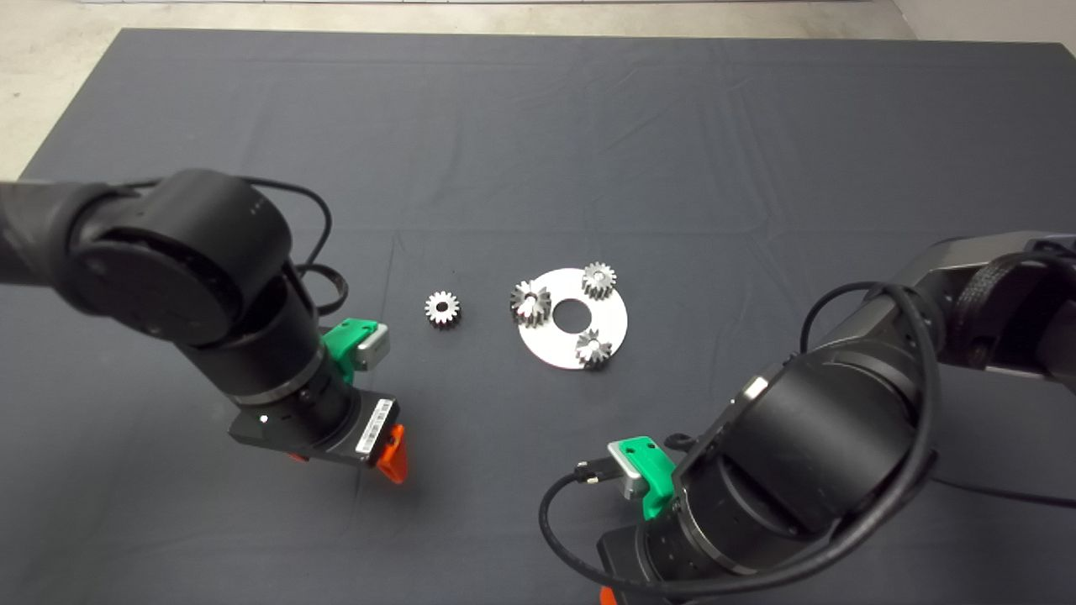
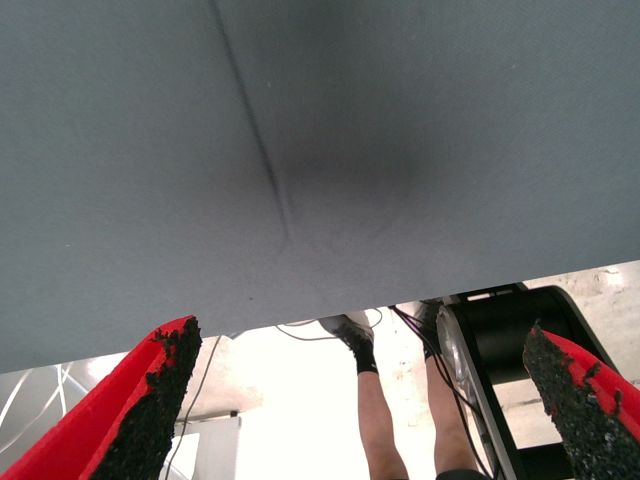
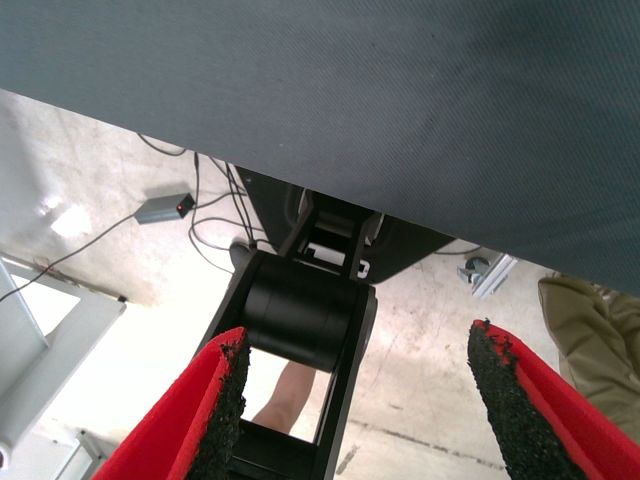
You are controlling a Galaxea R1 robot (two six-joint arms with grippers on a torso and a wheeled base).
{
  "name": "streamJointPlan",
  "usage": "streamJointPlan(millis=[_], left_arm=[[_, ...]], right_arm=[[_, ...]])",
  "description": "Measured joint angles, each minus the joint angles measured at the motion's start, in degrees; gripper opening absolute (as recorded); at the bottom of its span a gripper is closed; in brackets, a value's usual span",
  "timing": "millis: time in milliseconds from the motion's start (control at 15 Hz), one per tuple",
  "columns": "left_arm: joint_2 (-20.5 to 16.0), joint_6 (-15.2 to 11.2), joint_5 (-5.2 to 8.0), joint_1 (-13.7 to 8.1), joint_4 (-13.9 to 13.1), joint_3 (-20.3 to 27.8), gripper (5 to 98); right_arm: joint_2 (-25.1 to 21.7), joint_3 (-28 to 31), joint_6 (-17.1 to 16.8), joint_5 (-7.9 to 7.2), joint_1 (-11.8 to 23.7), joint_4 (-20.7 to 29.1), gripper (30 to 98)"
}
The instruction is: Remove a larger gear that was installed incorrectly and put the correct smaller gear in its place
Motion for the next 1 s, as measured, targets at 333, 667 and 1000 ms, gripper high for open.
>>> streamJointPlan(millis=[333,667,1000], left_arm=[[1.19,1.5,0.2,-0.57,-0.71,-1.49,83.0],[5.93,3.93,0.22,-0.67,-0.17,-7.66,83.0],[8.24,6.64,0.19,-0.67,0.68,-12.72,83.0]], right_arm=[[-1.83,0.27,-0.02,0.07,-1.67,-0.15,58.4],[-5.1,0.46,-0.04,0.11,-3.17,-0.15,58.4],[-8.42,2.08,-0.07,0.0,-3.63,-0.19,58.4]])
